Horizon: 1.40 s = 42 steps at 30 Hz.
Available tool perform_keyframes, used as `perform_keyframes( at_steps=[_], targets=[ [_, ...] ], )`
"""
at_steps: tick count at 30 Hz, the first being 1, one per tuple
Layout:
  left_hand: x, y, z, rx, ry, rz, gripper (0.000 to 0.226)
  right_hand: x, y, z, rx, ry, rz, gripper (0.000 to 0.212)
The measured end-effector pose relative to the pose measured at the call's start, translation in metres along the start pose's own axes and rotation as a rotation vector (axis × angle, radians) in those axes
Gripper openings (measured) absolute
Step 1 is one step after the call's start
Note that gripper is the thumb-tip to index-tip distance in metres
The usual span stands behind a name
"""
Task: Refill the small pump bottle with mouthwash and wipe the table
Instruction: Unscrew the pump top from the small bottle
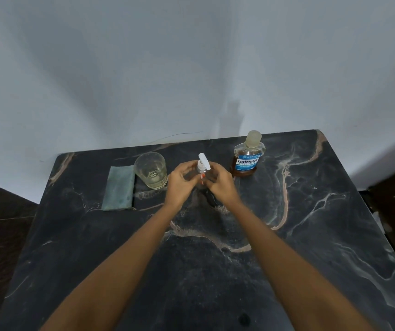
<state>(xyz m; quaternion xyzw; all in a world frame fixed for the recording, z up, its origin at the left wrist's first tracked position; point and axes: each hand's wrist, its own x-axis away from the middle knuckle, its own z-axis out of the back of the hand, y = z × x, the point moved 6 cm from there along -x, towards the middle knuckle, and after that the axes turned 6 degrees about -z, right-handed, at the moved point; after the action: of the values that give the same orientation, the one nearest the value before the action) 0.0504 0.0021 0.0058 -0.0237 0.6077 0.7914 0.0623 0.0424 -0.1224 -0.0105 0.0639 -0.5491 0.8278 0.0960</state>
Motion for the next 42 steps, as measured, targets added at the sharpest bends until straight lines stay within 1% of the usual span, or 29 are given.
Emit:
perform_keyframes(
  at_steps=[5,8,13,17,22,26,29,38,42],
  targets=[
    [0.035,0.013,0.009,0.053,-0.021,0.011,0.039,0.037,-0.001,0.002,0.035,0.002,0.067,0.052],
    [0.06,0.02,0.011,0.07,-0.025,0.02,0.041,0.063,0.001,0.004,0.035,0.017,0.091,0.051],
    [0.104,0.031,0.009,0.099,-0.035,0.027,0.043,0.113,0.008,0.007,-0.021,0.076,0.092,0.047],
    [0.142,0.03,0.006,0.148,-0.044,0.051,0.043,0.148,0.024,0.004,-0.052,0.071,0.062,0.045],
    [0.185,0.02,0.004,0.119,-0.059,0.072,0.049,0.182,0.047,-0.003,-0.022,0.042,0.018,0.043],
    [0.208,0.017,0.003,0.09,-0.07,0.081,0.049,0.2,0.057,-0.008,-0.029,0.013,0.001,0.042],
    [0.22,0.015,0.001,0.113,-0.076,0.089,0.05,0.209,0.063,-0.012,-0.038,-0.009,-0.013,0.04],
    [0.232,0.007,-0.007,0.071,-0.088,0.096,0.054,0.221,0.072,-0.012,0.029,0.003,-0.03,0.039],
    [0.233,0.004,-0.008,0.072,-0.083,0.11,0.049,0.221,0.068,-0.011,0.024,-0.055,-0.043,0.04]
  ],
)
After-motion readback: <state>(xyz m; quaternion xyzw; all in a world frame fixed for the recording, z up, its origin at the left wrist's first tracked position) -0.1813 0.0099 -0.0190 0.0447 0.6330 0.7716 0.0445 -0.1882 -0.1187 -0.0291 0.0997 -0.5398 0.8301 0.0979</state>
